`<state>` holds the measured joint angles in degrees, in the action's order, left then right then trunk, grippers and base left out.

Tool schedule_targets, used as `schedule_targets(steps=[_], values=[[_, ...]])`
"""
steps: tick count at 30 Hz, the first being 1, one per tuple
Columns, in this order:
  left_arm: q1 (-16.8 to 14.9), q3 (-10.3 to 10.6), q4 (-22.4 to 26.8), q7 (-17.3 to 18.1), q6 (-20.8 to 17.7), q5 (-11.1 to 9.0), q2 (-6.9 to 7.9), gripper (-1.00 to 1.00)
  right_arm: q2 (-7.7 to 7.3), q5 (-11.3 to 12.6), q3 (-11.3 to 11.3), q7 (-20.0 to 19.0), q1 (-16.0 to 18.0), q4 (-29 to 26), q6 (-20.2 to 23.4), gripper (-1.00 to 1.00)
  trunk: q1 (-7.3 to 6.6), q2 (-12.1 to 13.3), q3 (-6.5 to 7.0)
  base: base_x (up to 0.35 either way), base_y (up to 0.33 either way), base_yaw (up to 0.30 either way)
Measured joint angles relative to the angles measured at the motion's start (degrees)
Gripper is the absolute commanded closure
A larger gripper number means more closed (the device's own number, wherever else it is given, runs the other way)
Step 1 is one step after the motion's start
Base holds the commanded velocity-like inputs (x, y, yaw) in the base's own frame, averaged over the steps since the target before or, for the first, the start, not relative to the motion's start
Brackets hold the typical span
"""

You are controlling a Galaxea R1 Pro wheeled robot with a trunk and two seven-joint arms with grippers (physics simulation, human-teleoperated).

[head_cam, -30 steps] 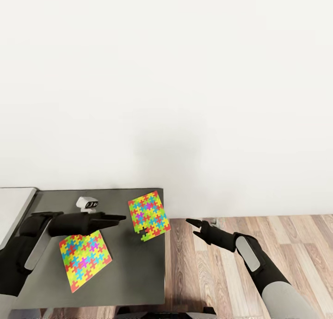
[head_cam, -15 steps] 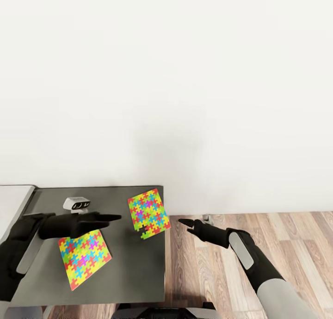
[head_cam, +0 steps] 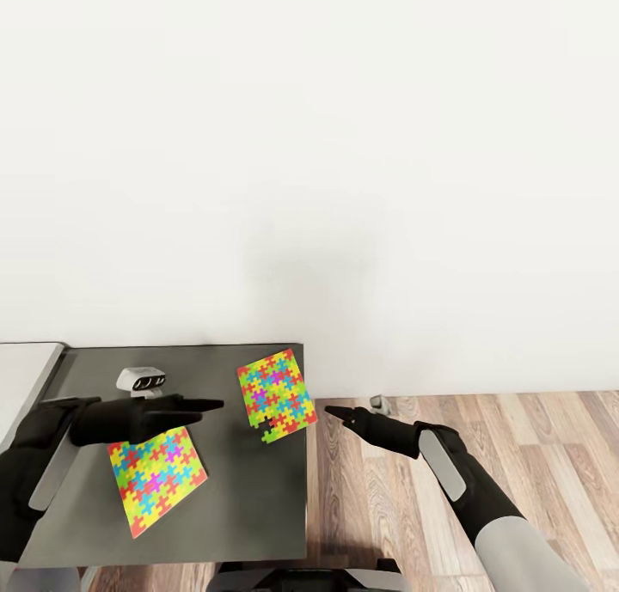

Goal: Put all the toys in the child's room - the three board games (two on the bed and one on the table), the two jigsaw puzzles on the table, and the tennis ball on the table - inside the toy box on the table in the child's room.

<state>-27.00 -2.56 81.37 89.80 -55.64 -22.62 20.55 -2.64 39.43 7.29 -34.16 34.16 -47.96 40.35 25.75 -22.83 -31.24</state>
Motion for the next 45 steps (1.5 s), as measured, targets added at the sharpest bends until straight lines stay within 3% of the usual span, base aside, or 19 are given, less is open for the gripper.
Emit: schedule_targets(steps=[8,14,22,27,45], values=[[0.33,-0.07,0.0,0.0,0.11,0.02,0.0,-1.0,0.07,-0.04,0.1,0.0,0.0,-0.15,-0.12,-1.0,0.0,0.0,0.0,0.0,0.0,0.0],[0.38,-0.07,0.0,0.0,0.18,0.03,-0.05,-1.0,1.82,-0.19,0.36,0.15,0.02,-0.13,-0.14,-1.0,0.0,0.0,0.0,0.0,0.0,0.0],[0.39,-0.09,0.0,0.0,0.26,0.03,-0.09,-1.0,3.09,-4.14,0.82,0.32,0.5,-0.04,-0.19,-1.0,0.0,0.0,0.0,0.0,0.0,0.0],[0.39,-0.09,0.0,0.0,0.26,0.04,-0.09,-1.0,3.29,-5.11,0.83,0.17,0.76,0.13,-0.19,-1.0,0.0,0.0,0.0,0.0,0.033,0.0],[0.39,-0.09,0.0,0.0,0.26,0.03,-0.09,-1.0,3.26,-5.31,0.83,0.02,0.79,0.25,-0.2,-1.0,0.0,0.0,0.0,0.0,0.026,0.0]])
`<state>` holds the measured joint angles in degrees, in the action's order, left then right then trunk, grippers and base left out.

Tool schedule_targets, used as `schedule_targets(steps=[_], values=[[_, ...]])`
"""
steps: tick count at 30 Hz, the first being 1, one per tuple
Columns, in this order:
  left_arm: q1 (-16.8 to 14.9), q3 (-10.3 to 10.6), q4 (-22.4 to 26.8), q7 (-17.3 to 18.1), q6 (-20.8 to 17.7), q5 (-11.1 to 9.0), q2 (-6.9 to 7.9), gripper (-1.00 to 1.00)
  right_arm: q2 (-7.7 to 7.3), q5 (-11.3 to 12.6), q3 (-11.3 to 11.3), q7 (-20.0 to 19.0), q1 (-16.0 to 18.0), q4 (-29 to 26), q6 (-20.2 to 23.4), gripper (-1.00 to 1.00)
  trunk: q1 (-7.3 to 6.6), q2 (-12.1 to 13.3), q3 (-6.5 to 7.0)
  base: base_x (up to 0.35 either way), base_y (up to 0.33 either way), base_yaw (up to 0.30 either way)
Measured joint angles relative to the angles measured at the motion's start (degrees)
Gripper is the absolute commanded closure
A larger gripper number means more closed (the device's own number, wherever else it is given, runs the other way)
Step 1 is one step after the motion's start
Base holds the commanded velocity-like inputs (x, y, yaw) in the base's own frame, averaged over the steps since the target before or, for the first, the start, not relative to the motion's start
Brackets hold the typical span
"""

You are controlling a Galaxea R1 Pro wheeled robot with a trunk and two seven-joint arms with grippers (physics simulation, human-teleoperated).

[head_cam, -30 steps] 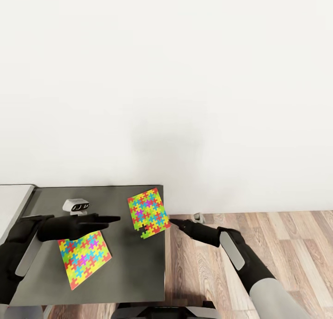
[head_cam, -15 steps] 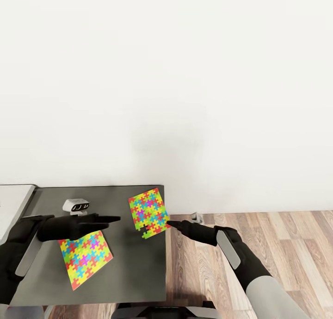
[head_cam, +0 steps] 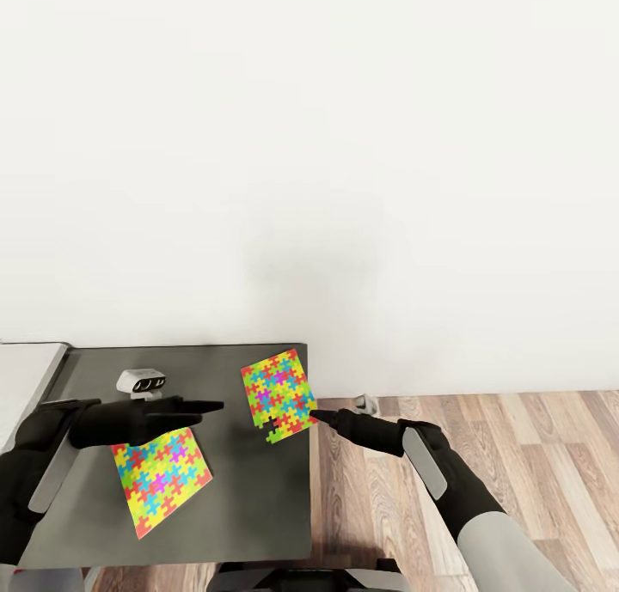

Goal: Put all the toys in the child's room - the three board games (two on the bed and one on the table), the two jigsaw puzzles on the table, and the tennis ball on the table - inside the toy box on the table in the child's room.

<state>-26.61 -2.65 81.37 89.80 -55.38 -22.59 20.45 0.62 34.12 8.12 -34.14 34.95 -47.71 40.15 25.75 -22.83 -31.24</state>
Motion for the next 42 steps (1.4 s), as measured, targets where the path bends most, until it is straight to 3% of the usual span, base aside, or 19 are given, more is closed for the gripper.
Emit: schedule_targets(steps=[42], values=[[0.14,-1.21,0.0,0.0,0.0,-0.17,0.0,-1.0,-0.01,0.0,0.0,0.0,0.0,0.01,-0.06,-1.0,0.0,0.0,0.0,0.0,0.032,0.0]])
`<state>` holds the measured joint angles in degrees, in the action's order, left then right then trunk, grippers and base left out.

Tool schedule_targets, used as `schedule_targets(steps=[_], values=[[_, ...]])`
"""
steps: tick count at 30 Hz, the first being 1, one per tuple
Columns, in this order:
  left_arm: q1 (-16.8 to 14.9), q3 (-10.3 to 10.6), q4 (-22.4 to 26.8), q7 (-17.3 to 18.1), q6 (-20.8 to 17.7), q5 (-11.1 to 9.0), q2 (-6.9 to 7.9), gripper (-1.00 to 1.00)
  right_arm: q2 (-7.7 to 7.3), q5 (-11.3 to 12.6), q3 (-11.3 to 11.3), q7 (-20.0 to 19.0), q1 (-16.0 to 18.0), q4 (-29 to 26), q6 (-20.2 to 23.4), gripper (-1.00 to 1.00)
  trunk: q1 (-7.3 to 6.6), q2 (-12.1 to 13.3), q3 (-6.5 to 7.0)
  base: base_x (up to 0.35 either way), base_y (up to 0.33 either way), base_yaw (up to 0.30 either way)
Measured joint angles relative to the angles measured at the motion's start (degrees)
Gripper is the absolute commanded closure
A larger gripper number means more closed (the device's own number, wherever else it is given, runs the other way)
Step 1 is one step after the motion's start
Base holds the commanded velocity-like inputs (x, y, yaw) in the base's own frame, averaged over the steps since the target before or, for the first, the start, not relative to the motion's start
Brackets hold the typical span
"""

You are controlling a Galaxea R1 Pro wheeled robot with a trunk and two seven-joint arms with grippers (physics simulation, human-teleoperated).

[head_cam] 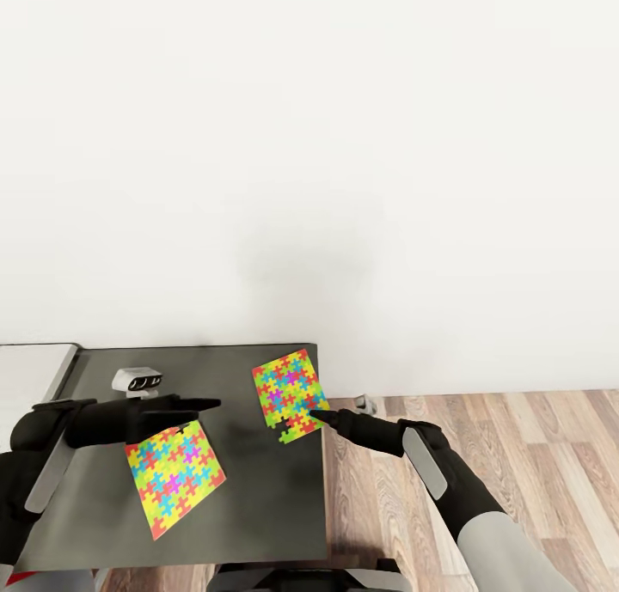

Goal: Put all the toys in the child's room - the three board games (two on the bed and one on the table), the two jigsaw puzzles on the table, and the tennis ball on the table - inside the toy box on the table in the child's room.

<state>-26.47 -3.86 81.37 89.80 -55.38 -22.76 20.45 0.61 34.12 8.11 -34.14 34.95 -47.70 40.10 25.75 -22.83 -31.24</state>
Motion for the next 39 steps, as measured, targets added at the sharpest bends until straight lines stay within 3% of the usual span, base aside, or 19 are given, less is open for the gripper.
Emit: schedule_targets(steps=[17,18,24,26,28,32,39], values=[[0.04,-0.01,0.0,0.0,0.0,0.01,0.0,-1.0,0.0,0.0,0.0,0.0,0.0,0.0,-0.02,-1.0,0.0,0.0,0.0,0.0,0.004,0.0],[0.04,-0.01,0.0,0.0,0.0,0.01,0.0,-1.0,0.0,0.0,0.0,0.0,0.0,0.0,-0.02,1.0,0.0,0.0,0.0,0.0,0.0,0.0],[0.03,-0.02,0.0,0.0,-0.03,0.06,0.0,-1.0,0.0,0.18,0.01,-0.03,0.0,-0.03,0.03,1.0,0.0,0.0,0.0,0.0,0.0,0.0],[0.07,-0.24,0.0,-0.01,-0.13,0.09,0.06,-1.0,-0.05,-1.24,-0.06,0.06,0.01,-0.02,-0.63,1.0,0.0,0.0,0.0,0.0,0.0,0.0],[0.41,-1.46,-0.12,0.0,-0.31,0.09,0.08,-1.0,0.0,0.04,0.0,-0.1,0.0,-0.08,-0.03,1.0,0.0,0.0,0.0,0.0,0.0,0.0],[1.45,-4.6,-0.17,-0.01,-0.63,-0.26,0.04,-1.0,-0.01,0.07,0.02,-0.12,0.0,-0.09,-0.01,1.0,0.0,0.0,0.0,0.0,0.0,0.0],[1.62,-5.43,-0.18,-0.01,-0.7,-0.37,0.0,-1.0,-0.16,0.07,0.09,-0.19,0.0,-0.24,-1.02,1.0,0.0,0.0,0.0,0.0,0.0,0.0]])
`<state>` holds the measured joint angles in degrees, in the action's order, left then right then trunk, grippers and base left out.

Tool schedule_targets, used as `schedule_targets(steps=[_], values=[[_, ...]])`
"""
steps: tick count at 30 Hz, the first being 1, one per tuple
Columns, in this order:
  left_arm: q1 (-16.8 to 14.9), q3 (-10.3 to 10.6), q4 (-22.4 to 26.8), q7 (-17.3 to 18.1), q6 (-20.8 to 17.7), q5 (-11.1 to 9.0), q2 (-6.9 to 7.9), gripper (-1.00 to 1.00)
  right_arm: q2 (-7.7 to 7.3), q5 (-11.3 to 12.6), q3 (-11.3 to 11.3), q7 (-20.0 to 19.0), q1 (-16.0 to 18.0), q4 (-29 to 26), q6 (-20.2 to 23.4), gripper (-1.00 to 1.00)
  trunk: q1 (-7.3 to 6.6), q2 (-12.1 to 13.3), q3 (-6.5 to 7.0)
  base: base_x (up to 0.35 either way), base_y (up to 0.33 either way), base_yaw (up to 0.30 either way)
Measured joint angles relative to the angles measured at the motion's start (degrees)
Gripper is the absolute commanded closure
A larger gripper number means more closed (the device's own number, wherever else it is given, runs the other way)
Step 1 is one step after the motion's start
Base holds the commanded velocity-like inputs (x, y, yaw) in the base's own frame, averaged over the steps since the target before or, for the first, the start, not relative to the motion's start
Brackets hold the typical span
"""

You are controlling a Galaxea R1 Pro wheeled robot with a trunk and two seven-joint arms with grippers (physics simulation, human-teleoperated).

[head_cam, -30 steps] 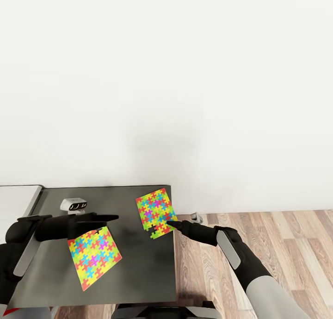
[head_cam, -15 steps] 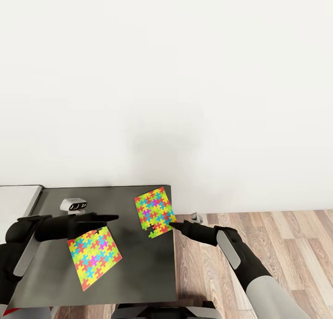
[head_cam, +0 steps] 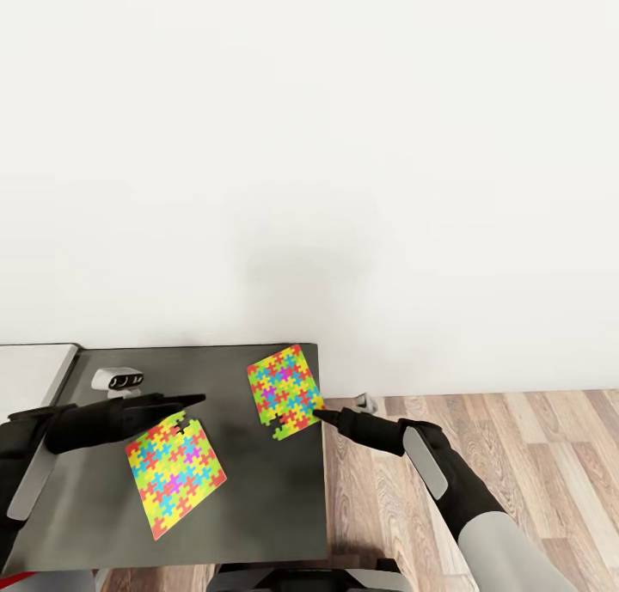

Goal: Put all the toys in the child's room - the three board games (two on the bed and one on the table), the two jigsaw puzzles on the table, and the tennis ball on the table - inside the toy box on the table in the child's room.

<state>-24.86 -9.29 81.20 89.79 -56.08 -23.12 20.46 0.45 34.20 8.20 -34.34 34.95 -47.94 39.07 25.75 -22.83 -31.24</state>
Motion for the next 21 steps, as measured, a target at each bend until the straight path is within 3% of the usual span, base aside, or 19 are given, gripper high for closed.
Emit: schedule_targets(steps=[6,12,21], values=[[0.01,-0.04,0.02,0.0,0.0,0.0,0.0,-1.0,-0.12,0.01,0.0,-0.3,0.0,-0.08,-0.17,1.0,0.0,0.0,0.0,0.0,0.0,0.0],[0.0,0.03,0.08,0.0,0.0,0.0,-0.05,-1.0,-0.33,0.06,0.08,-5.36,0.0,-0.13,-1.73,1.0,0.0,0.0,0.26,0.0,0.0,-0.074],[0.0,-0.07,0.08,0.0,0.0,0.05,0.0,-1.0,-0.67,-0.1,0.06,-8.91,-0.14,-0.26,-2.37,1.0,0.0,0.0,1.01,0.0,0.0,-0.132]])
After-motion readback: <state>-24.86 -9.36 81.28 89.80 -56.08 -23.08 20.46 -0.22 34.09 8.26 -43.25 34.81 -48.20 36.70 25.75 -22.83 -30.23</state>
